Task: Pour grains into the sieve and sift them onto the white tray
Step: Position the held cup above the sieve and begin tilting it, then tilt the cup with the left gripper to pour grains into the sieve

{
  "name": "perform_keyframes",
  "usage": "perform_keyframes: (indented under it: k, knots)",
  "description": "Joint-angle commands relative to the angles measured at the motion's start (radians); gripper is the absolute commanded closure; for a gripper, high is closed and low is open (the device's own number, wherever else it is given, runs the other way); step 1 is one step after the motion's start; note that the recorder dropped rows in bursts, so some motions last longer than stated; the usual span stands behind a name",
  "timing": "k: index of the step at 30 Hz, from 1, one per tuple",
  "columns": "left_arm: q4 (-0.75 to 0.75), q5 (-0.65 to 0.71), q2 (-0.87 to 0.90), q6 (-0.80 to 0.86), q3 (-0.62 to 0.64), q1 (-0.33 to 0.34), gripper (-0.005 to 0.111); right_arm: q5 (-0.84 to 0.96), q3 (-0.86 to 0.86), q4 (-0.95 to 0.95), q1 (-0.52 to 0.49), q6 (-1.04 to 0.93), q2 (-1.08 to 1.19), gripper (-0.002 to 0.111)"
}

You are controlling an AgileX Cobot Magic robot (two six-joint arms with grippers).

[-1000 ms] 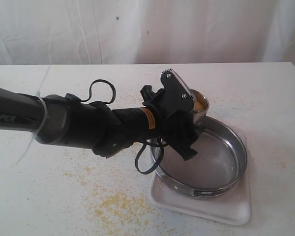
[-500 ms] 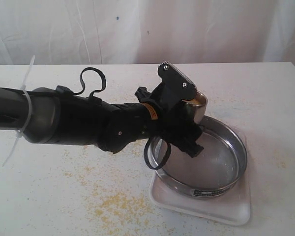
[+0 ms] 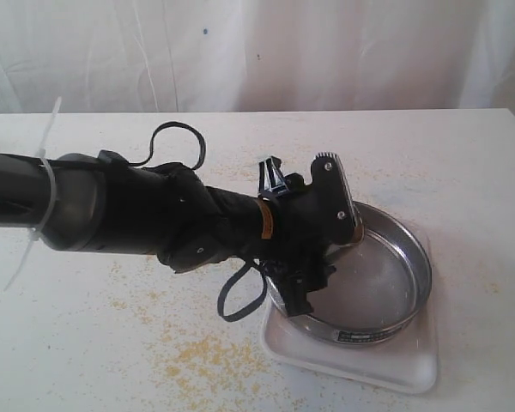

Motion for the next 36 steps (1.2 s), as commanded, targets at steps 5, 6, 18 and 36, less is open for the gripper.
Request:
perform_keyframes:
  k: [5, 6, 18, 36]
  knots:
    - [0.132, 0.017, -0.02, 0.059, -0.007, -0.004, 0.107, -0.002, -0.001, -0.006, 0.0, -0.003, -0.004, 0.108]
    - [0.132, 0.017, -0.02, 0.085, -0.007, -0.004, 0.107, -0.002, -0.001, -0.006, 0.0, -0.003, -0.004, 0.108]
    - [0.127, -0.02, -0.008, 0.298, -0.037, -0.004, 0.107, -0.002, -0.001, -0.006, 0.0, -0.003, -0.004, 0.108]
    - [0.122, 0.036, 0.117, 0.679, -0.187, 0.0, 0.107, -0.002, -0.001, -0.006, 0.0, -0.003, -0.004, 0.108]
